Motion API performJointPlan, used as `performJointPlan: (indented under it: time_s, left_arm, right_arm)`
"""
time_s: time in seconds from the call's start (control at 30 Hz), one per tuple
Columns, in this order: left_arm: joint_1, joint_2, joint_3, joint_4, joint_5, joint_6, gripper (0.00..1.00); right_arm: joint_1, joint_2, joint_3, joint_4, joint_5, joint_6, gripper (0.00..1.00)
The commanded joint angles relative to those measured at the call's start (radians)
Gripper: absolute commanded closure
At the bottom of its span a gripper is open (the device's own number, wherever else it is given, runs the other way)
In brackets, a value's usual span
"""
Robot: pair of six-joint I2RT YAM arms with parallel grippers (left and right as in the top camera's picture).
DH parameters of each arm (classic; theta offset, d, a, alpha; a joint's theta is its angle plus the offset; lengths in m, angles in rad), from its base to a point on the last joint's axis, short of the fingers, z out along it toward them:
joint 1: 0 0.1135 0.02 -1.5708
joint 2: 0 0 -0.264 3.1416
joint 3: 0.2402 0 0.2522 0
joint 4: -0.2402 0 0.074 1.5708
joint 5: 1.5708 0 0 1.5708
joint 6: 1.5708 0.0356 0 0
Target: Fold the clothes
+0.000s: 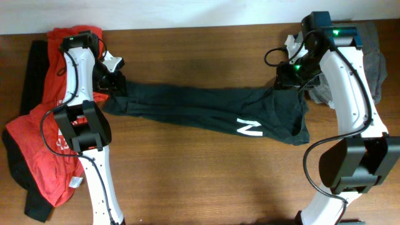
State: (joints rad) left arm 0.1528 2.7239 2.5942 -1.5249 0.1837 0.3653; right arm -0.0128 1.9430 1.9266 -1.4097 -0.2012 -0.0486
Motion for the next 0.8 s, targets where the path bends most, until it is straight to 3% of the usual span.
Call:
performJointPlan:
  time_s: [0.0, 0.1, 0.3, 0.7, 0.73, 0.77]
  left_arm:
    - [-0.002, -0.003, -0.066, 0.011, -0.002, 0.018, 0.42]
    - [-0.002, -0.003, -0.097, 0.01, -0.02, 0.018, 0.51]
    - [-0.002, -0.003, -0.105, -0.013, 0.052, 0.003, 0.99]
    - [0.0, -0.039, -0.023, -0.043, 0.095, -0.029, 0.99]
    - [0.001, -0.055, -0.014, -0.043, 0.095, -0.036, 0.99]
    - [0.001, -0.07, -0.007, -0.042, 0.095, -0.036, 0.99]
  right_arm:
    - [0.002, -0.006, -0.006, 0.0, 0.003, 0.003, 0.55]
    - [0.002, -0.006, -0.006, 0.0, 0.003, 0.003, 0.55]
    - [0.002, -0.006, -0.006, 0.002, 0.003, 0.003, 0.55]
    - [0.002, -0.006, -0.007, -0.004, -0.014, 0.031, 0.58]
    - [0.002, -0.006, -0.01, -0.004, -0.018, 0.031, 0.65]
    - [0.002, -0.006, -0.011, -0.004, -0.021, 0.031, 0.8]
